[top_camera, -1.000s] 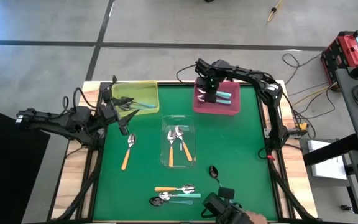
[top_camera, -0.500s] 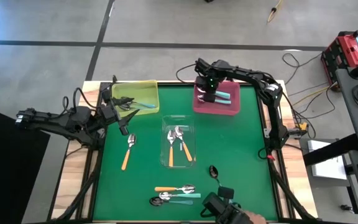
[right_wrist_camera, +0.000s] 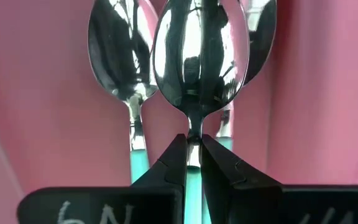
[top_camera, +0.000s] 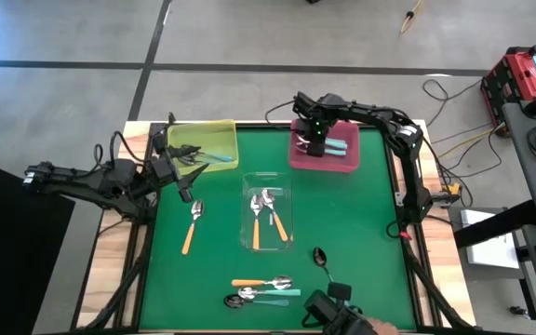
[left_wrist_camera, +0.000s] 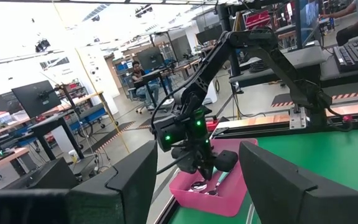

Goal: Sort silverware by color (type)
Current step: Put the right light blue spoon into the pink bin

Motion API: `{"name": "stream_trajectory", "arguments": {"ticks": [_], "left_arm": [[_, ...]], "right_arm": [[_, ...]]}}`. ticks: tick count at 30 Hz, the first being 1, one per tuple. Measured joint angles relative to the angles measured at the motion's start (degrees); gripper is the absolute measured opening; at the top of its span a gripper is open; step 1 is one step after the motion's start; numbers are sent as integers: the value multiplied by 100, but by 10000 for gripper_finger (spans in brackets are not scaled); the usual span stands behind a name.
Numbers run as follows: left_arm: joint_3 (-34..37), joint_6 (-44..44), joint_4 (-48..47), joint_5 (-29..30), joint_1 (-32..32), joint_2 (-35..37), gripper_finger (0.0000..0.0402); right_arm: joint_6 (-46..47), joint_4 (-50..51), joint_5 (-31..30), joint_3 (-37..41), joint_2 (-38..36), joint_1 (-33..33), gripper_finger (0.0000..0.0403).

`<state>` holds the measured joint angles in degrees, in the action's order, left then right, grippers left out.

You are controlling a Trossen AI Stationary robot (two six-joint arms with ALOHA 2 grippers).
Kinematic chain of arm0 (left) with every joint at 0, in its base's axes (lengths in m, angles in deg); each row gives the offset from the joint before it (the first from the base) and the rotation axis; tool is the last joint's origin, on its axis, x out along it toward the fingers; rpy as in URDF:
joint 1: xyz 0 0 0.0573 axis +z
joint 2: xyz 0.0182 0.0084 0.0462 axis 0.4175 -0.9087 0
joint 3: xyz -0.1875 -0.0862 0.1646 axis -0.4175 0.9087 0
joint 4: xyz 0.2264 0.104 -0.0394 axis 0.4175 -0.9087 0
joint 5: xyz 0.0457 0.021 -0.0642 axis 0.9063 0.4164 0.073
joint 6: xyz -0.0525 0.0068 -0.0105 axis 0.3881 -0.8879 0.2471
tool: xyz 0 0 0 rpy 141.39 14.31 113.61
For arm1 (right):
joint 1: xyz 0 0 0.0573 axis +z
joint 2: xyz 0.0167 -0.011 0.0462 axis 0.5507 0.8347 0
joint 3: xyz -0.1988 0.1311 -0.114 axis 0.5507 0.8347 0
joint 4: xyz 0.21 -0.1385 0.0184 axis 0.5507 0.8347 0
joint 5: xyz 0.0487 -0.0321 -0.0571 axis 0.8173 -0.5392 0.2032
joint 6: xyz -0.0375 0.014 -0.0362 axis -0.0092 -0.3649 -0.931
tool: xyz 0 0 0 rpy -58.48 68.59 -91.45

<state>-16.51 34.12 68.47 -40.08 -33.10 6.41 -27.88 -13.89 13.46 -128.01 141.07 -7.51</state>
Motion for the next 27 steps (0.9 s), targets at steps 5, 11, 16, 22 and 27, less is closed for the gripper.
{"name": "stream_trajectory", "arguments": {"ticks": [5,11,16,22,27], "left_arm": [[2,0,1,0,0,0,210],[2,0,2,0,0,0,210],[3,-2,3,0,0,0,210],[12,-44,4,1,1,0,210],[12,-44,4,2,1,0,210]], "right_arm": [[5,-33,0,43,0,0,18],[-22,-137,2,43,0,2,18],[-48,-176,2,43,0,0,18],[-46,-178,21,43,0,2,18],[20,-176,61,43,0,2,18]]}}
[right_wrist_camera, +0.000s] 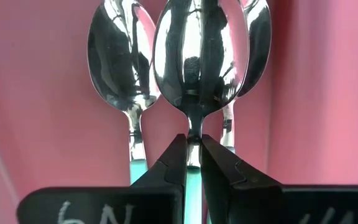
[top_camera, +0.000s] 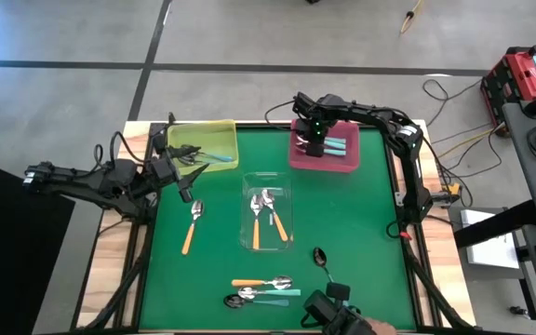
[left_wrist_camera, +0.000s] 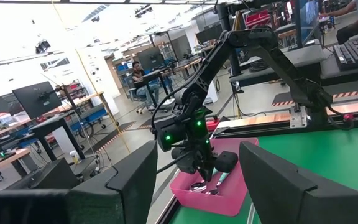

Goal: Sort silverware by color (type)
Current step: Put the right light blue spoon into the pink bin

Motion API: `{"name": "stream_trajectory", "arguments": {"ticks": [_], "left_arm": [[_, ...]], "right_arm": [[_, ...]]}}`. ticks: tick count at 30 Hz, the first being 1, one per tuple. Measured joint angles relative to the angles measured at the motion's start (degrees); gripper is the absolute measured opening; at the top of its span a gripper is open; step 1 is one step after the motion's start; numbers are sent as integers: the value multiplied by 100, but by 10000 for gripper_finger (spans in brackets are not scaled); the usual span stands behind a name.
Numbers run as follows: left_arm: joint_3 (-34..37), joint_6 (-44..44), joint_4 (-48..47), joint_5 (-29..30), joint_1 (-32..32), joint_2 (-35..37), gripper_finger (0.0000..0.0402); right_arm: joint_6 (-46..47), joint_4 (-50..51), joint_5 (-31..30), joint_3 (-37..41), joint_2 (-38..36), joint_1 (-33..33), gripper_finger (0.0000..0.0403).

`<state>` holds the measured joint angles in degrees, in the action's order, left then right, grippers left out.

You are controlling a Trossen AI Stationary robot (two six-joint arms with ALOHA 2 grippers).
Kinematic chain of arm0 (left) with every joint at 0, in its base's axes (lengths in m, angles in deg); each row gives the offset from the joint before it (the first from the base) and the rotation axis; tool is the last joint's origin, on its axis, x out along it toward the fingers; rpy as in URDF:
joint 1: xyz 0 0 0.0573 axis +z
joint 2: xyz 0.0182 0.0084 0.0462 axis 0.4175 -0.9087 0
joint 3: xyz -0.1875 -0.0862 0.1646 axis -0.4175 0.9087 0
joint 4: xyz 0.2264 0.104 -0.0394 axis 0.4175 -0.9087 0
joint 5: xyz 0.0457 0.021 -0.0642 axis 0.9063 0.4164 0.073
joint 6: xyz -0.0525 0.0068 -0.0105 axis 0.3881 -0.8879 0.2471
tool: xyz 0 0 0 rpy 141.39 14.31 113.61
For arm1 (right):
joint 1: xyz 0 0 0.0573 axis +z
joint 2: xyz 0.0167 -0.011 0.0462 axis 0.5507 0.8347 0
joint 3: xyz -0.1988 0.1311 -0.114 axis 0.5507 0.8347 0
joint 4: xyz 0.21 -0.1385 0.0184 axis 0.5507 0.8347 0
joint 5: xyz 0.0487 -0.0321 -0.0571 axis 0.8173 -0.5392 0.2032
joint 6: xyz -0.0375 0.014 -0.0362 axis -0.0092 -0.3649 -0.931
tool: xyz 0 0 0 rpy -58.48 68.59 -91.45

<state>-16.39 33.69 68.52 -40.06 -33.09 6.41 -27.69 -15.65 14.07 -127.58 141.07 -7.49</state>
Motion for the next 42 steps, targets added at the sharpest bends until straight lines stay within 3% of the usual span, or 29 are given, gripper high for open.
{"name": "stream_trajectory", "arguments": {"ticks": [9,42], "left_arm": [[1,1,0,0,-1,0,210],[1,2,0,0,-1,0,210]], "right_arm": [[-1,10,265,0,0,0,18],[-71,183,374,-2,0,0,18]]}}
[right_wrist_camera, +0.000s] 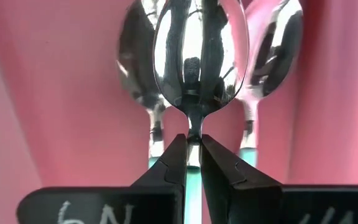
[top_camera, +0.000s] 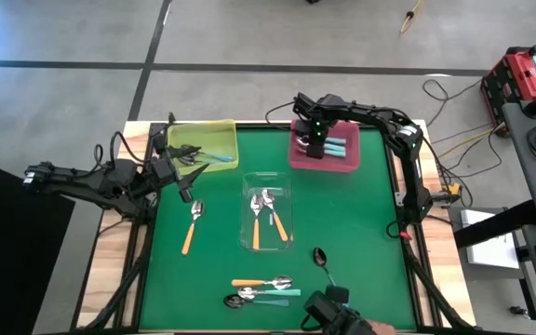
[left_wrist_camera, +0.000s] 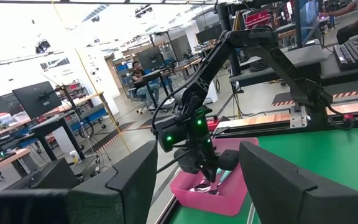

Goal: Sort silverware by color (type)
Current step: Put the right light blue spoon into the pink bin, then put the left yellow spoon into the transparent bin

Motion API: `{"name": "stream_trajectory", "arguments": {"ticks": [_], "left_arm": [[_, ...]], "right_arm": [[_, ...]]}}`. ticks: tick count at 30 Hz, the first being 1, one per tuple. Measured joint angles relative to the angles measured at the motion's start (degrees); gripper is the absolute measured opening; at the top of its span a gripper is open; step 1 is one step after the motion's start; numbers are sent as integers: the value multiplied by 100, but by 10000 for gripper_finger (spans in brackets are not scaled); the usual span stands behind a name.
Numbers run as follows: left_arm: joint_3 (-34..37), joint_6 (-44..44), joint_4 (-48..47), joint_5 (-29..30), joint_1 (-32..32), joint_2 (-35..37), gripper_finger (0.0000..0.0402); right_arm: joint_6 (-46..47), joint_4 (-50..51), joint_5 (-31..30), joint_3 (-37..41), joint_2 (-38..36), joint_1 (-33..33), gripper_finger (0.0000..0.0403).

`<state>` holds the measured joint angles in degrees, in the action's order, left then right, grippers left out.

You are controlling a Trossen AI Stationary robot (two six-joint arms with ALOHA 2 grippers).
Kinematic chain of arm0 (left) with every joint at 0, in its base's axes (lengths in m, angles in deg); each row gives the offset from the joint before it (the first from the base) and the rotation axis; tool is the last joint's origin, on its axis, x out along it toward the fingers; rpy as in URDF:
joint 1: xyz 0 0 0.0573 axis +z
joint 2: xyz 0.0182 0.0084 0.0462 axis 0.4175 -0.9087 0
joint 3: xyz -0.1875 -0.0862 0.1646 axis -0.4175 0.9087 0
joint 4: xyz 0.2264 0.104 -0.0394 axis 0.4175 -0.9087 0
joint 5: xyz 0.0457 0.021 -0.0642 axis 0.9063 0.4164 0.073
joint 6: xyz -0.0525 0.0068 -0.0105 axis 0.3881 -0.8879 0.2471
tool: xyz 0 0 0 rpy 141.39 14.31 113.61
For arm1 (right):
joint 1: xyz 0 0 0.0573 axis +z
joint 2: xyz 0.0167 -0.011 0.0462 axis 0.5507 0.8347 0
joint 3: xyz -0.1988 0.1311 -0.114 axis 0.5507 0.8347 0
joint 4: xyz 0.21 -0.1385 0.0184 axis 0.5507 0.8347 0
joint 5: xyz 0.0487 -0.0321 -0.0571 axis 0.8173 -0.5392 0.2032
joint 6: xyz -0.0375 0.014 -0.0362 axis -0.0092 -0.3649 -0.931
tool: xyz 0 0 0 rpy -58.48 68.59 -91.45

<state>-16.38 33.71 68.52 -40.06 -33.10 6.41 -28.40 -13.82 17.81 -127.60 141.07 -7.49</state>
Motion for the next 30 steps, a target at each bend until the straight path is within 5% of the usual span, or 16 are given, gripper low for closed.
{"name": "stream_trajectory", "arguments": {"ticks": [30], "left_arm": [[0,-2,0,-1,0,0,210]], "right_arm": [[94,-62,20,0,-2,0,51]]}}
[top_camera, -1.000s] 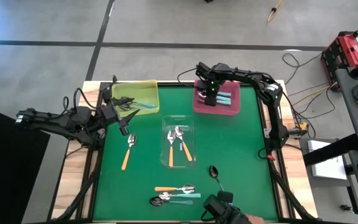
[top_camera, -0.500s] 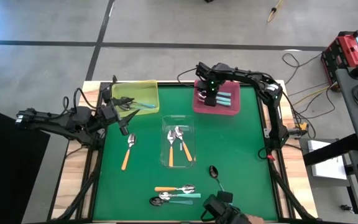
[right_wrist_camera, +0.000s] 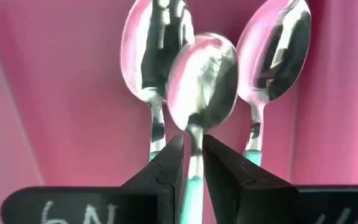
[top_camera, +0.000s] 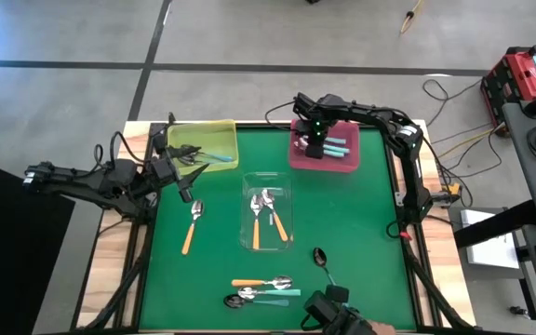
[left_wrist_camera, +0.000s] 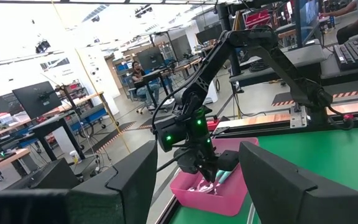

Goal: Sort silverware by color (type)
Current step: Put the left yellow spoon into the transparent bin

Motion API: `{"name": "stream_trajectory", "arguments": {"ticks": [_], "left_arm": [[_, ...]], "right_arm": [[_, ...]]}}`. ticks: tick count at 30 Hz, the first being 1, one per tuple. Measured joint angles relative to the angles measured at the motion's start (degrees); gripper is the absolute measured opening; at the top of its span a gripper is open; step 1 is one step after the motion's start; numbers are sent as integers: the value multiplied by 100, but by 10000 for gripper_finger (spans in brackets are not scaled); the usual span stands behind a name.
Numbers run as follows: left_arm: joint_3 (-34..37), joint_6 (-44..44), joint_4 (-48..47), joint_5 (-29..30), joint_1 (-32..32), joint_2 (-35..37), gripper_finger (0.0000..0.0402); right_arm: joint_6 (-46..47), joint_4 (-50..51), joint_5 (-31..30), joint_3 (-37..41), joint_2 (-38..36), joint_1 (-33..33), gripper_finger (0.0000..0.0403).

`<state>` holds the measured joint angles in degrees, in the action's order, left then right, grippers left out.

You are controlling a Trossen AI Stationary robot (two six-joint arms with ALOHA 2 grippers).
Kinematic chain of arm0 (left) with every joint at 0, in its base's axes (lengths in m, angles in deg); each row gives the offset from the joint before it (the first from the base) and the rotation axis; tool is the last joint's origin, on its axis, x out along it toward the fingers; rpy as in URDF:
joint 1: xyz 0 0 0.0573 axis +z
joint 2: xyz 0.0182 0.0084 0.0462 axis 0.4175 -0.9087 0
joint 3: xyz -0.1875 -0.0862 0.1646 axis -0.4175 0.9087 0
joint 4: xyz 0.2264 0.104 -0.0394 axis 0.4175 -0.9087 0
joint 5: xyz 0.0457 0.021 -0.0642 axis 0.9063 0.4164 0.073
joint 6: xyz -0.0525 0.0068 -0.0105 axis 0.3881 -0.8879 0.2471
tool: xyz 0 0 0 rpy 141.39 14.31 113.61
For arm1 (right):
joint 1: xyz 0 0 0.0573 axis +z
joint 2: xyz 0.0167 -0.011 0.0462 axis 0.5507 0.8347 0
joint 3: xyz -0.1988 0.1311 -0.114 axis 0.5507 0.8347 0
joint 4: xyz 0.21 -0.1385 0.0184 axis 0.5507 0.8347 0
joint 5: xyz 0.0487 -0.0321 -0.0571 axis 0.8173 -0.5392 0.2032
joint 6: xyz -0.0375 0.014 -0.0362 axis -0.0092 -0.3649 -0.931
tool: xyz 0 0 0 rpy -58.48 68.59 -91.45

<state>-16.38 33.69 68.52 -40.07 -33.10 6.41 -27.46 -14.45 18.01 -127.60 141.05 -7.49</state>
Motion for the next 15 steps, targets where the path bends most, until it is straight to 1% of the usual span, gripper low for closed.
{"name": "stream_trajectory", "arguments": {"ticks": [8,15], "left_arm": [[0,0,-2,0,1,0,210],[0,11,1,1,0,-14,210]], "right_arm": [[54,4,-3,0,-119,2,52],[350,16,4,0,-735,128,52]]}}
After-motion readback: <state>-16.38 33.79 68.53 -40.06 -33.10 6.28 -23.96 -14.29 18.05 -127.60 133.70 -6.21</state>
